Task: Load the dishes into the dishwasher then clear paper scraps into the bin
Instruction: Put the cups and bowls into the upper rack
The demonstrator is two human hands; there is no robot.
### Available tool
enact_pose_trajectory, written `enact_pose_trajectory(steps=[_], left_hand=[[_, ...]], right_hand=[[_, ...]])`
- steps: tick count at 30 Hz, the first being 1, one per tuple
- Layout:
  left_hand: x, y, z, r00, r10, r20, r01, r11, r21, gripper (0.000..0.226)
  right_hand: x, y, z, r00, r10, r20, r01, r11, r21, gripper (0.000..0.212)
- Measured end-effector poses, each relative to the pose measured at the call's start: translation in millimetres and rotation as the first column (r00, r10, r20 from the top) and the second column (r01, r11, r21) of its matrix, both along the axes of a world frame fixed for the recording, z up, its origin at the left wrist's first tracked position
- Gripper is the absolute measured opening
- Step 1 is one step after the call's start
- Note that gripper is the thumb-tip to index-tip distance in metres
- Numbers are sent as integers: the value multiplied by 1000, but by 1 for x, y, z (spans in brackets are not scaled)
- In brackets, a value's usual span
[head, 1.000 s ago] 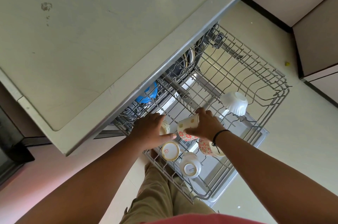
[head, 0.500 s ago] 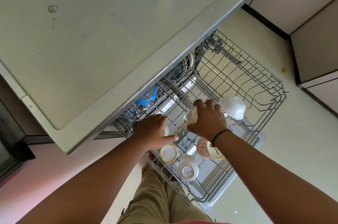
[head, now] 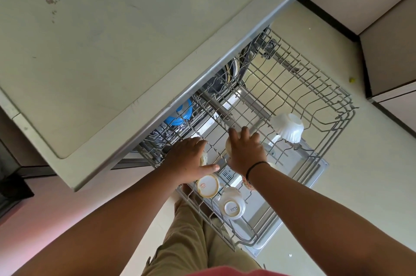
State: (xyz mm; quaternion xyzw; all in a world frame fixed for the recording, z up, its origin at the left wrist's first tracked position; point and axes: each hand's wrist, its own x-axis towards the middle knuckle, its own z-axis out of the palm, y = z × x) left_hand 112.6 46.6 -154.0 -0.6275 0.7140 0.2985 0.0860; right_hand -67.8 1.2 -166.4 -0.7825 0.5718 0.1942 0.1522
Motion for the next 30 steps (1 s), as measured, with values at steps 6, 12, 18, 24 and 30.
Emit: enact_pose_trajectory(steps=[6,12,18,24,30], left_hand=[[2,3,9,999,20,33,-20,1000,4,90],[-9,6,50,1000,0,16,1,998,-57,96],[-26,16,136,995,-93,-42,77,950,-303,84],[18,35,205,1000,-28,-12,18,852,-523,76],[123,77,246,980,197,-24,-169,766,-620,81]], right_hand=[[-11,-12,13,995,-80,63,72,990,123,112],[-54,-9,71,906,-275,321,288,958,9,101],[-55,-7,143,910,-197,365,269,950,-160,96],[4,-2,216,914,26,405,119,938,-327,91],[105,20,260,864,257,433,-44,895,-443,86]])
